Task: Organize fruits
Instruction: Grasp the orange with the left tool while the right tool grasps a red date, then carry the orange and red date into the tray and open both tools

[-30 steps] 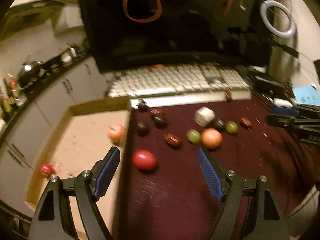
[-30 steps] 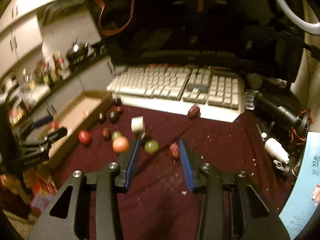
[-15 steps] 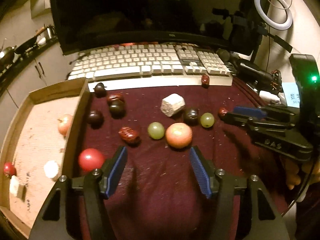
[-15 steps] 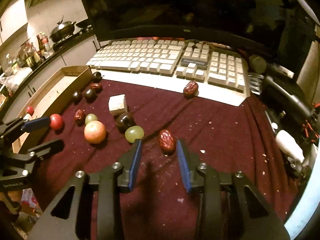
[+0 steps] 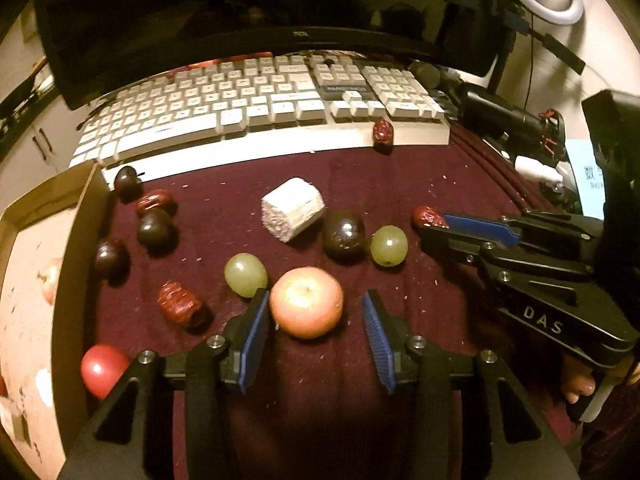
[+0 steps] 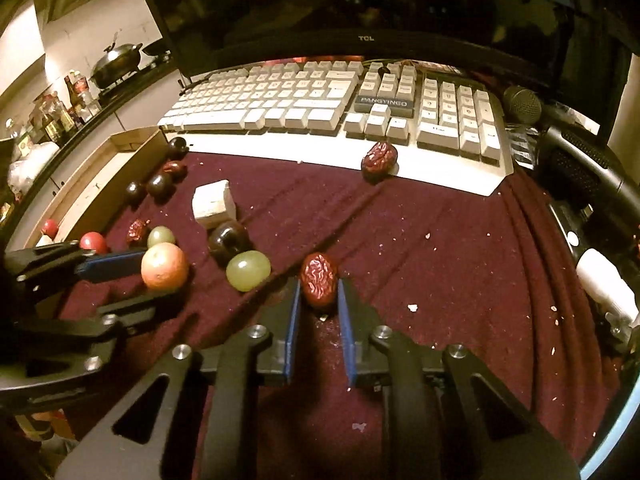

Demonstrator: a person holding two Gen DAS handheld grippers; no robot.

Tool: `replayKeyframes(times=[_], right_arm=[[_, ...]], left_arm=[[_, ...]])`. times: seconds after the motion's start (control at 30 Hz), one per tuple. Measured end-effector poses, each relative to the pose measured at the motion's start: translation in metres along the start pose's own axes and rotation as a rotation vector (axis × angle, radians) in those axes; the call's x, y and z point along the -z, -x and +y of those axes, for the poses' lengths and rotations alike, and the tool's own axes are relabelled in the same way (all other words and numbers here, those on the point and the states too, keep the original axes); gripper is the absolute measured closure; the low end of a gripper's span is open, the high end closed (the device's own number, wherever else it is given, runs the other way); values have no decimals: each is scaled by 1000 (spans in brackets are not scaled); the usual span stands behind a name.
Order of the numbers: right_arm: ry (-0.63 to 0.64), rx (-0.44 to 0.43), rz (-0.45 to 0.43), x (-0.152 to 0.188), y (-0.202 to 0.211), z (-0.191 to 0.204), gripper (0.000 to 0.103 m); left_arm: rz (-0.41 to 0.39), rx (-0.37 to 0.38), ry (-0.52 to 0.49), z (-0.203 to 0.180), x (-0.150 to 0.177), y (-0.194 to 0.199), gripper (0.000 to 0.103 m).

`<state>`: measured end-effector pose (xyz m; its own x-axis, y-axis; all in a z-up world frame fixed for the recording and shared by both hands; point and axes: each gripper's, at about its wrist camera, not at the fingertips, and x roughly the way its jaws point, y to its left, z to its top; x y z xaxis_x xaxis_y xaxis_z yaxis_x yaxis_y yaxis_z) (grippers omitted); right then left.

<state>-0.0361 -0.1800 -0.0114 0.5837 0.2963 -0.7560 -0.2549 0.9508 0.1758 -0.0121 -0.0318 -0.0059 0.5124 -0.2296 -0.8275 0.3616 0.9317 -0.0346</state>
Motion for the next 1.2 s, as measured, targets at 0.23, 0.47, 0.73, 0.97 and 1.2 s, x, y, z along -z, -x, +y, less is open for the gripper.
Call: replayKeyframes(times=[0.23, 0.47, 0.73, 0.97, 1.2], right_arm=[[-9, -26, 1, -2, -1, -1, 83], [-16, -34, 0, -3, -2, -2, 83], [-63, -31, -48, -3, 6, -11, 83], [-63, -32, -94, -5, 12, -10, 84], [-41, -77, -91, -13, 12, 20, 84]], left_arm=[[-19, -8, -33, -4, -1, -3, 58], [-28, -1, -21, -5, 0, -1, 70], [-77, -53, 22, -5, 3, 20, 70], [-196, -220, 49, 11, 5, 65, 70], [-263, -311, 103, 42, 15, 97, 70]])
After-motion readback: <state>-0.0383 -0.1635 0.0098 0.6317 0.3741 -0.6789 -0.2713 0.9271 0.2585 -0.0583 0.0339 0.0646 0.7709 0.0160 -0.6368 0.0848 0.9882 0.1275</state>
